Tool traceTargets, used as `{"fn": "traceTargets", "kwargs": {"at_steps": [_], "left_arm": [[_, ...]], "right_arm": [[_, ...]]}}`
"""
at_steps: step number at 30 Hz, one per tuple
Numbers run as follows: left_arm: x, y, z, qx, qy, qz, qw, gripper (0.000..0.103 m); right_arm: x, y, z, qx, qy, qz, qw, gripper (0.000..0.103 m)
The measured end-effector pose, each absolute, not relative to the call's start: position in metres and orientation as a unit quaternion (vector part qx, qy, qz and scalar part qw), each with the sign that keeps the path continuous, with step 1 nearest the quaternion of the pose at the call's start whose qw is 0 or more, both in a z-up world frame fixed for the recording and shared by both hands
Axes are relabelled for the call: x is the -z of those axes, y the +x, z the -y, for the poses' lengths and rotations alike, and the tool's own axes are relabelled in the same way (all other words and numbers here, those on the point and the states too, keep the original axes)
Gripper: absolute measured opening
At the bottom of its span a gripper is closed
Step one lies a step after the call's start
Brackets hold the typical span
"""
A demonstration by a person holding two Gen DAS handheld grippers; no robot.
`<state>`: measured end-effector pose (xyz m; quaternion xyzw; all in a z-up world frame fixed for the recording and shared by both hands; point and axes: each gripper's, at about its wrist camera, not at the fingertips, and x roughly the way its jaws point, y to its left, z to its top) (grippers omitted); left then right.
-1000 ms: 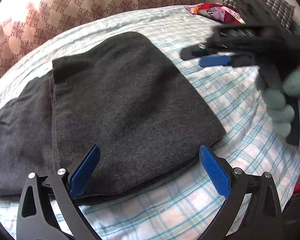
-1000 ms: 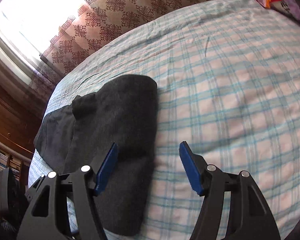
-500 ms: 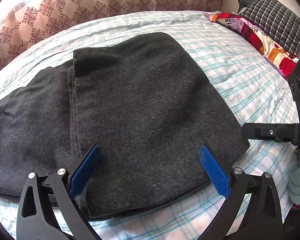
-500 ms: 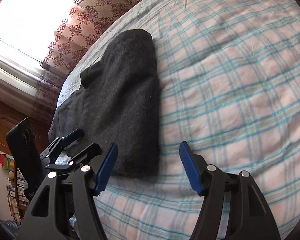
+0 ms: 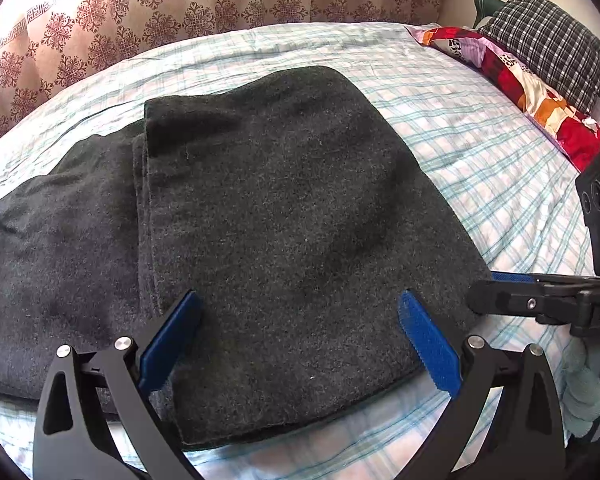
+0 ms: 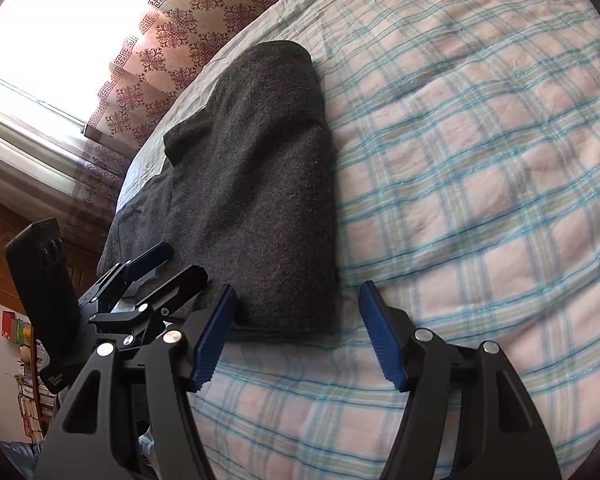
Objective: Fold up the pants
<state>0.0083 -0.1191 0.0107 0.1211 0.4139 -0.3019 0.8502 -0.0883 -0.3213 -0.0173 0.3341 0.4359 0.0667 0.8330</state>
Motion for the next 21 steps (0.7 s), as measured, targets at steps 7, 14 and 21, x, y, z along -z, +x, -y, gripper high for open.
{"fn": "traceTargets", "kwargs": {"at_steps": [7,14,21], "left_arm": [[-0.032,0.043,0.109,0.284,0.062,-0.427,0.856,0.101],[-0.059,0.075,0.153,0.300,0.057,-0.430,0.849,0.101],[-0.066,0.106,0.208,0.308,0.064,-0.479,0.820,0.101]], "right_arm": [[0.020,-0.081,0.312,-0.075,0.332,-0.437,0.833,0.053],[0.008,-0.079,0.301,-0.064,0.308,-0.423,0.850,0.036],[-0.018,-0.080,0.265,-0.034,0.177,-0.405,0.897,0.030]]}}
